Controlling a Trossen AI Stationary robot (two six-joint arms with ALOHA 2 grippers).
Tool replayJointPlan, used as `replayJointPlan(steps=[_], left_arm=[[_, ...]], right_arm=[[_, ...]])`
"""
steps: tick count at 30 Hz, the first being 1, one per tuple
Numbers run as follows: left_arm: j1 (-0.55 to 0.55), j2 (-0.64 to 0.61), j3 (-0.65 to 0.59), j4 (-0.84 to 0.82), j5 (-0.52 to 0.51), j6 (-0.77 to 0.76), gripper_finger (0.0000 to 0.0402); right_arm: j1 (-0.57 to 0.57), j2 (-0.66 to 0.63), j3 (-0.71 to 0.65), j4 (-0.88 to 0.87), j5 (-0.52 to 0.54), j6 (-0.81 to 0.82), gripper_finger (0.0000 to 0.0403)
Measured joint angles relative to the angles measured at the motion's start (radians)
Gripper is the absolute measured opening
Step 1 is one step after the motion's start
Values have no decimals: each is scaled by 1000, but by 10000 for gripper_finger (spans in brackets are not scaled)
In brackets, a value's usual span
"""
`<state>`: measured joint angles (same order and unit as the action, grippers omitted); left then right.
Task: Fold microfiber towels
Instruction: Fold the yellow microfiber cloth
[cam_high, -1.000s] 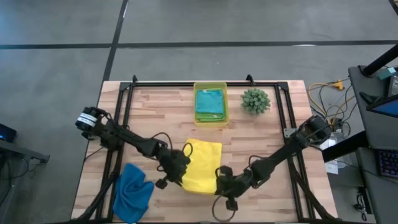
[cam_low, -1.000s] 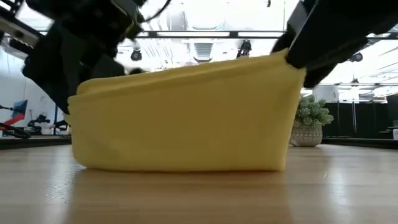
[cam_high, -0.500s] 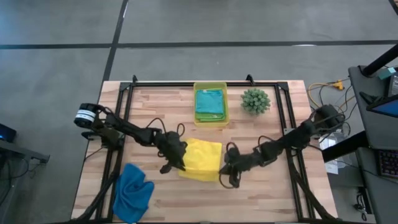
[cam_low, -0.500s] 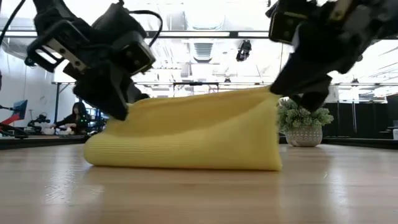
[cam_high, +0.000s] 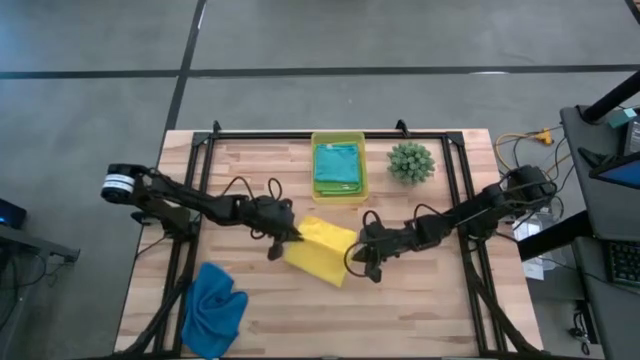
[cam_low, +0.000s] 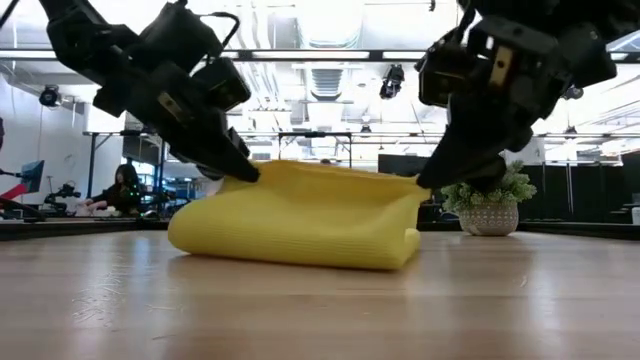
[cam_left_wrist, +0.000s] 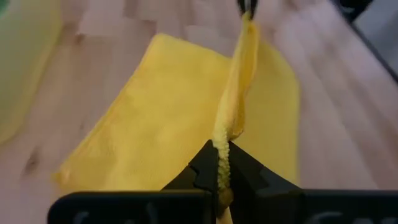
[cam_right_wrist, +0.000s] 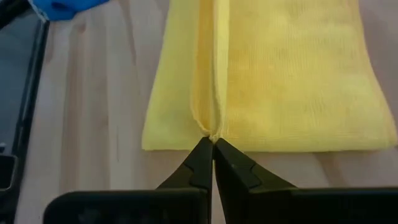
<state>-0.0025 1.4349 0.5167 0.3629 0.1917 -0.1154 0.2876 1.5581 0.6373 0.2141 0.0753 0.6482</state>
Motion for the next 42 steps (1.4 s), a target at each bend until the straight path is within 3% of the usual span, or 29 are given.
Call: replayJointPlan(steps=[14, 20, 29, 37, 42], left_arm=[[16, 33, -16, -6, -135, 17, 0], [22, 31, -18, 5, -286, 21, 0], [63, 33, -18, 57, -308, 18, 0], [70, 34, -18, 61, -443, 18, 0], [76, 80, -12, 108, -450, 24, 0]], right_arm=[[-51, 4, 0, -6, 69, -2, 8], [-59, 4, 0, -57, 147, 29, 8], [-68, 4, 0, -96, 207, 45, 8], [-90, 5, 0, -144, 222, 52, 8], [-95, 5, 0, -134, 224, 51, 8]])
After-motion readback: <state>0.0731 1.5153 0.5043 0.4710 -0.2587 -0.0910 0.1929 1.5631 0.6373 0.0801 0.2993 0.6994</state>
